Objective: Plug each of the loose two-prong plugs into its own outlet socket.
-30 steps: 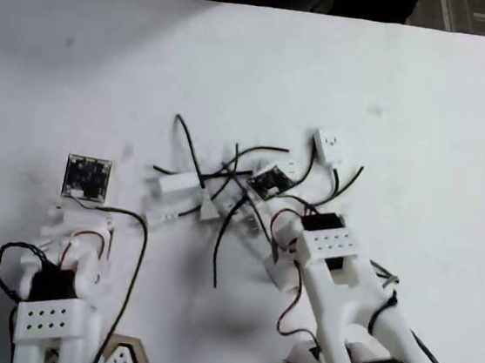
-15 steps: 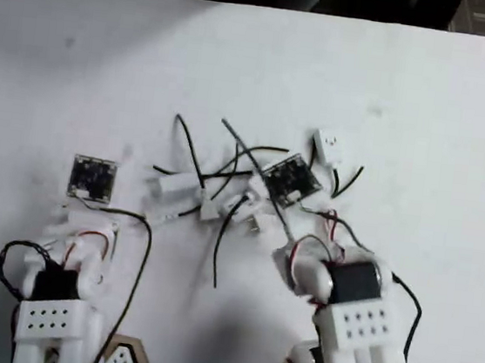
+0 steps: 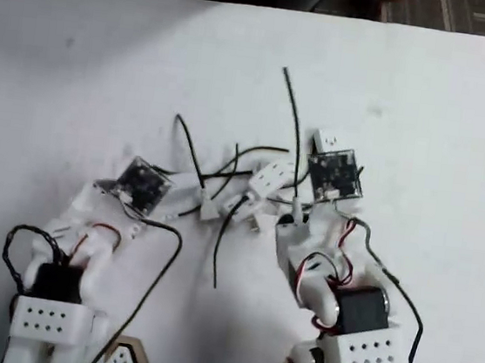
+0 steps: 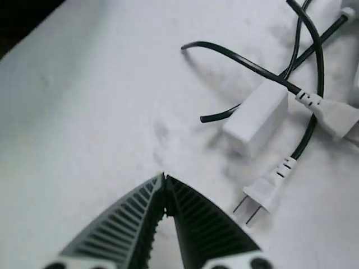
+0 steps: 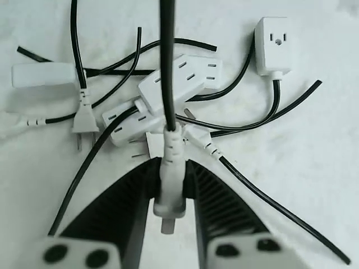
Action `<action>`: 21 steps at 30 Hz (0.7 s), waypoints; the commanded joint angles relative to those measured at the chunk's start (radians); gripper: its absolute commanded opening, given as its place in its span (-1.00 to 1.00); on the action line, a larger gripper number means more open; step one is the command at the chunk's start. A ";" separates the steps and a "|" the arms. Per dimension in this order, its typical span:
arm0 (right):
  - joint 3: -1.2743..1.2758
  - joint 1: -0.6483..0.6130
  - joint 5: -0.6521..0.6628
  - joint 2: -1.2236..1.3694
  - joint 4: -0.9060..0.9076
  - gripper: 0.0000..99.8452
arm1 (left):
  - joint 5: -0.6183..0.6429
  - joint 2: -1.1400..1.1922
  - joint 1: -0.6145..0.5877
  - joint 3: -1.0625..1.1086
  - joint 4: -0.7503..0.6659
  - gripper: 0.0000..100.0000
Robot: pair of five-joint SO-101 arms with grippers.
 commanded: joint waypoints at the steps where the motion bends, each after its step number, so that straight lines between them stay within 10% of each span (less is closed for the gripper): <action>1: 0.044 -0.001 -0.041 -0.008 -0.085 -0.97 | -0.058 -0.007 0.012 -0.190 0.081 -0.95; 21: 0.181 0.259 -0.158 -0.016 -0.334 -0.97 | 0.034 0.924 0.193 -0.884 0.169 -0.55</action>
